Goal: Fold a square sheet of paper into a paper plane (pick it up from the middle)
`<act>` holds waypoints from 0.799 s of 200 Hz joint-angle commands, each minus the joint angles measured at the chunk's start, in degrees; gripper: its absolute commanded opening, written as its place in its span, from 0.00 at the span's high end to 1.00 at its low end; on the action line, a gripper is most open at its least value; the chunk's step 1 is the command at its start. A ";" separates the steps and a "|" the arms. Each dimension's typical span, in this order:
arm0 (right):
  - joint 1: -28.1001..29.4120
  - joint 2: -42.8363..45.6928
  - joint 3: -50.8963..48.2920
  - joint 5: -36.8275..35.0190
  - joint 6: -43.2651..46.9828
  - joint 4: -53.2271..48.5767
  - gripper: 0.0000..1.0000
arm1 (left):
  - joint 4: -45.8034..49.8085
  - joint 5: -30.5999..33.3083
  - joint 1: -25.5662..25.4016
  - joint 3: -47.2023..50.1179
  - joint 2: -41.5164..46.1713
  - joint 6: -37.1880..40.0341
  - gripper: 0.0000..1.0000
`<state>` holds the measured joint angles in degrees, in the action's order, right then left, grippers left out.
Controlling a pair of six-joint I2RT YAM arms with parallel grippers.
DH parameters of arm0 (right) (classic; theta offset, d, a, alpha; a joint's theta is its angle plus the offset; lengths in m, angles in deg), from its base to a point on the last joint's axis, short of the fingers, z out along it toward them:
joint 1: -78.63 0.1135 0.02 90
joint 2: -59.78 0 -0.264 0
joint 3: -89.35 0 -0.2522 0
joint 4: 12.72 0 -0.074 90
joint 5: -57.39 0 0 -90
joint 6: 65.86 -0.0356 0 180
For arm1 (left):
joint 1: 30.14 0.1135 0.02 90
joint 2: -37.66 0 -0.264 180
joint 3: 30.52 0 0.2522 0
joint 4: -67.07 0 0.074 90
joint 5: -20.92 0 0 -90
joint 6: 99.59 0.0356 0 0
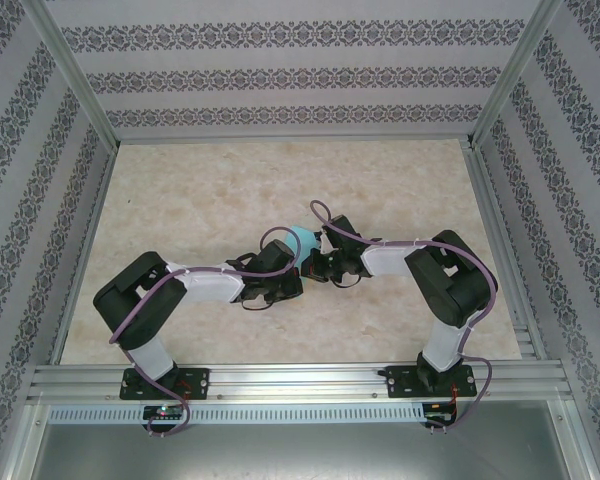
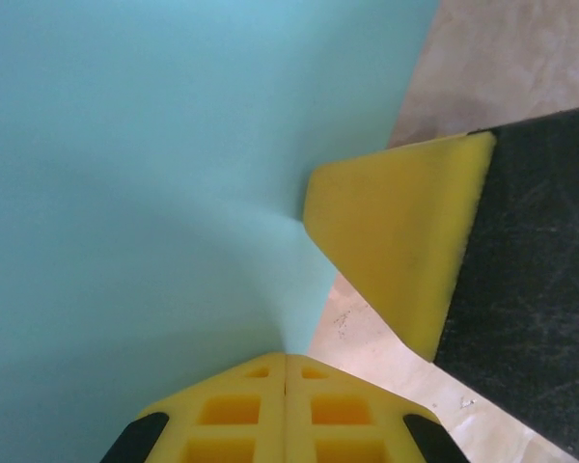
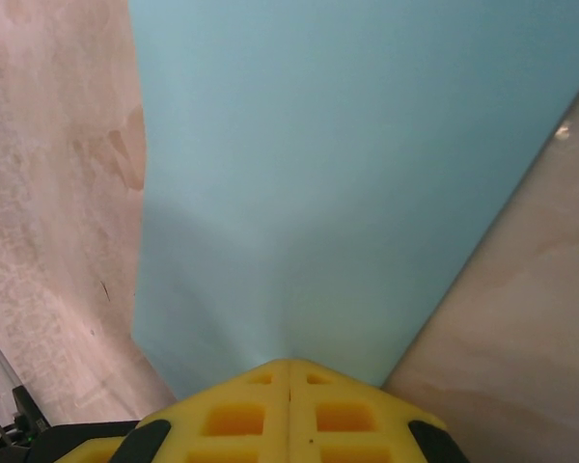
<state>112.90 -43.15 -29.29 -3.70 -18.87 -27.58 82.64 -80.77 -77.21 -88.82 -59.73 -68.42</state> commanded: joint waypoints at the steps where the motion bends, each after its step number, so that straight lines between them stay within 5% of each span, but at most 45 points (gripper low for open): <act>1: -0.53 0.88 0.14 2.29 2.04 1.81 0.97 | -0.17 0.15 -0.74 0.39 -0.61 -0.88 0.97; 91: -0.31 -1.98 0.27 -0.68 2.59 -2.21 0.99 | 1.88 0.85 -0.74 2.50 -0.97 -3.74 0.99; 160: -6.18 -4.97 7.41 -2.01 5.69 -5.17 0.99 | 4.89 -0.91 -0.74 5.84 -0.75 -4.65 1.00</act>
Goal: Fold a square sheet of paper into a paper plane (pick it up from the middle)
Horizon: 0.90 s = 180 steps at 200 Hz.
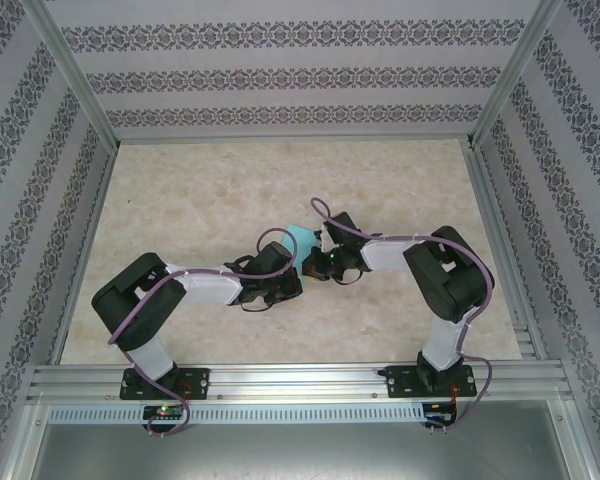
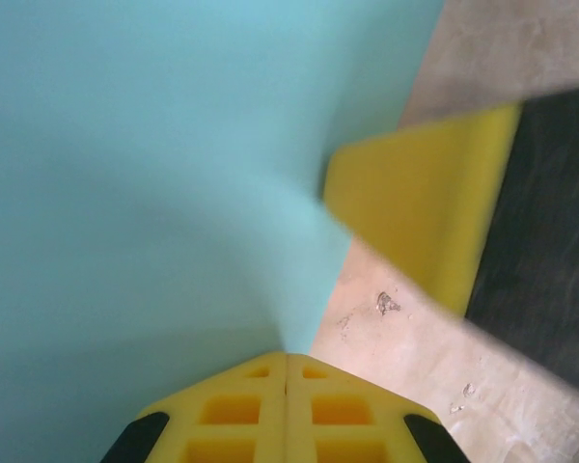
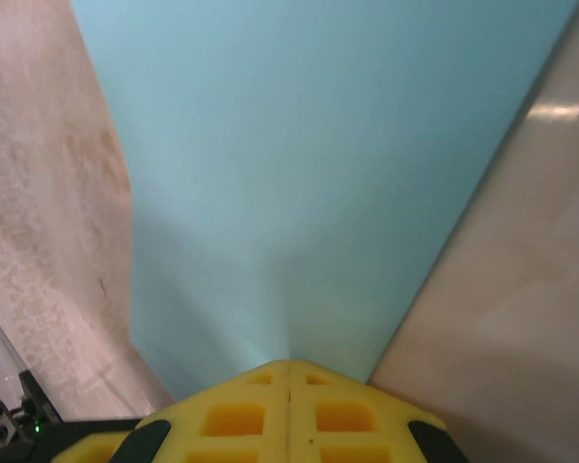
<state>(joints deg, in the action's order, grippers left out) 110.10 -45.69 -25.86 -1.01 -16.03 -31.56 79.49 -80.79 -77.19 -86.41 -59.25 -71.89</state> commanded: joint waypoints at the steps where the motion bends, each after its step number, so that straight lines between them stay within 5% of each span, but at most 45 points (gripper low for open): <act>1: -3.49 -2.54 4.12 -4.70 2.92 -1.35 0.99 | 8.08 -0.88 -0.77 3.54 -1.21 -1.16 1.00; 126: -12.20 -10.89 17.82 -11.73 6.18 -6.47 0.99 | 8.12 -1.55 -0.85 4.10 -1.97 -0.54 1.00; 180: -11.60 1.39 11.97 -6.48 8.25 -2.58 0.98 | 8.01 -0.39 -0.85 3.41 -2.06 0.26 1.00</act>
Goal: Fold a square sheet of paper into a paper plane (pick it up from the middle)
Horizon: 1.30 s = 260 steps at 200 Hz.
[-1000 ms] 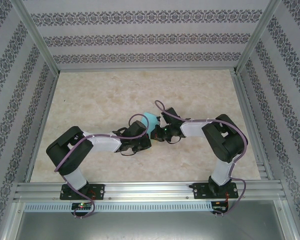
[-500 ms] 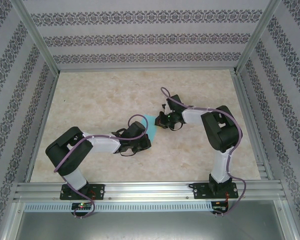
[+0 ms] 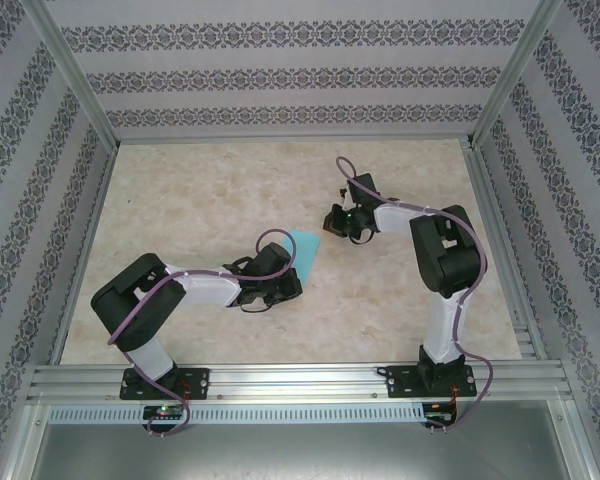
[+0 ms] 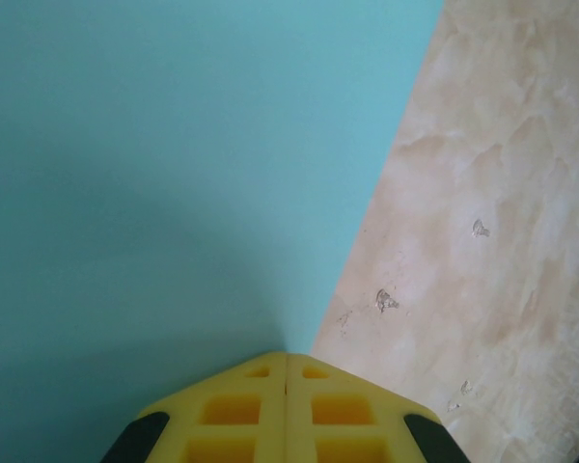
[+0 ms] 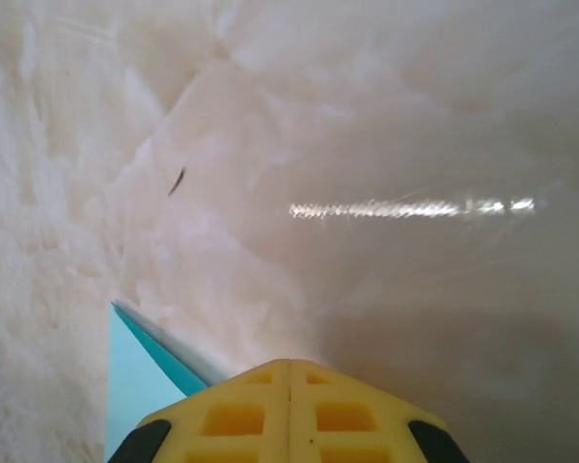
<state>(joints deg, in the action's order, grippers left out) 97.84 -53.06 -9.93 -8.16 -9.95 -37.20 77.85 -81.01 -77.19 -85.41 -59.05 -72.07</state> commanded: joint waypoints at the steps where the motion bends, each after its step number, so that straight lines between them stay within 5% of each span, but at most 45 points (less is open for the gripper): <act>1: 0.66 9.07 -4.26 0.81 2.13 3.02 0.98 | 9.57 -0.15 -0.85 2.47 -2.26 0.43 1.00; 45: 6.12 16.40 -16.05 4.81 -0.38 4.44 1.00 | 8.37 -0.14 -0.86 3.32 -2.56 0.61 1.00; 102: 15.13 12.56 -18.78 5.37 -5.22 9.62 1.00 | 8.26 -0.06 -0.85 3.60 -2.32 0.35 1.00; 172: 14.83 6.84 -16.31 2.49 -4.24 7.49 1.00 | 8.73 0.34 -0.86 4.08 -1.99 0.26 1.00; 260: 7.69 0.35 -6.08 -4.73 -0.63 -1.00 1.00 | 10.40 -1.24 -0.86 6.70 -2.59 0.79 1.00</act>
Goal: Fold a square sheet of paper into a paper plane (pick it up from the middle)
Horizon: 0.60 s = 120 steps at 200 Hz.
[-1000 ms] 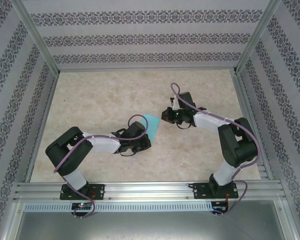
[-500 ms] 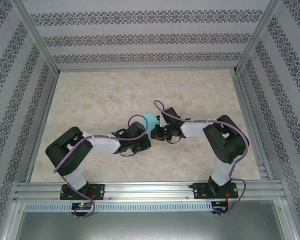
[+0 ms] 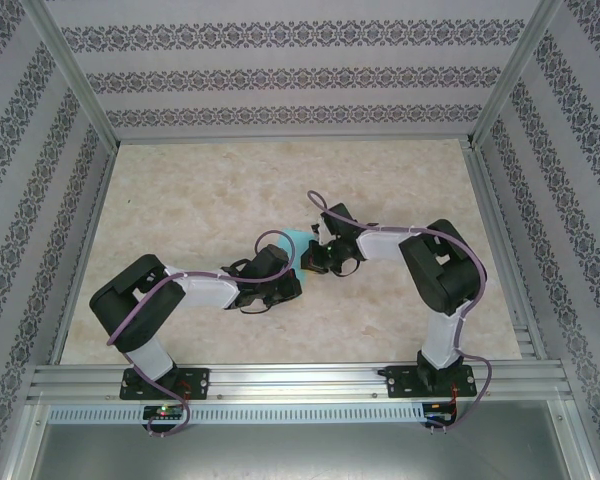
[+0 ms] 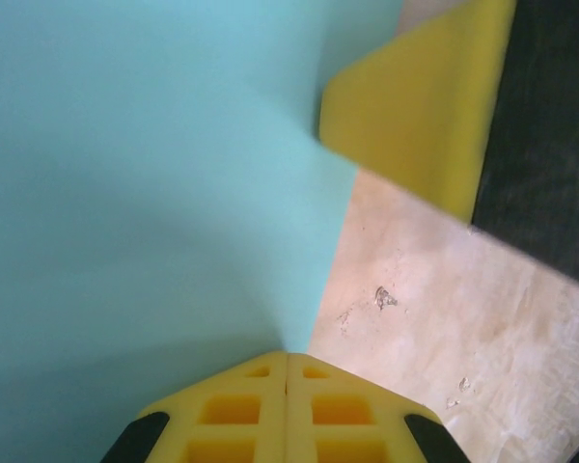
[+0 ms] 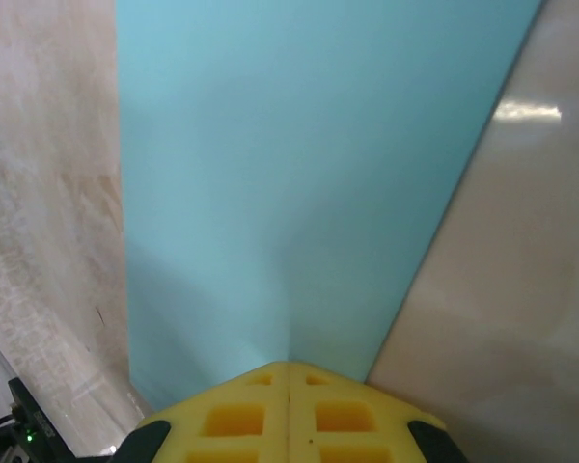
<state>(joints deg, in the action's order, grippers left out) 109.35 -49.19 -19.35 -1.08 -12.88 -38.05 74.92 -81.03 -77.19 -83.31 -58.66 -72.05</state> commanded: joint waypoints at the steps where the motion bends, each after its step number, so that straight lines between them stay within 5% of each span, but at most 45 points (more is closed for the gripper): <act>1: -3.91 -3.61 3.48 -11.83 2.25 -0.13 1.00 | 13.35 -1.19 -0.86 4.59 -2.99 0.76 1.00; 120: -11.77 -11.43 16.27 -14.07 2.65 -3.22 1.00 | 13.99 -1.39 -0.92 4.87 -2.21 1.19 1.00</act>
<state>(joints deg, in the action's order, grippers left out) 101.84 -57.51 -5.73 -1.49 -11.72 -44.76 73.50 -80.31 -77.14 -82.57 -58.57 -72.05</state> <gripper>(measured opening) 0.050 0.058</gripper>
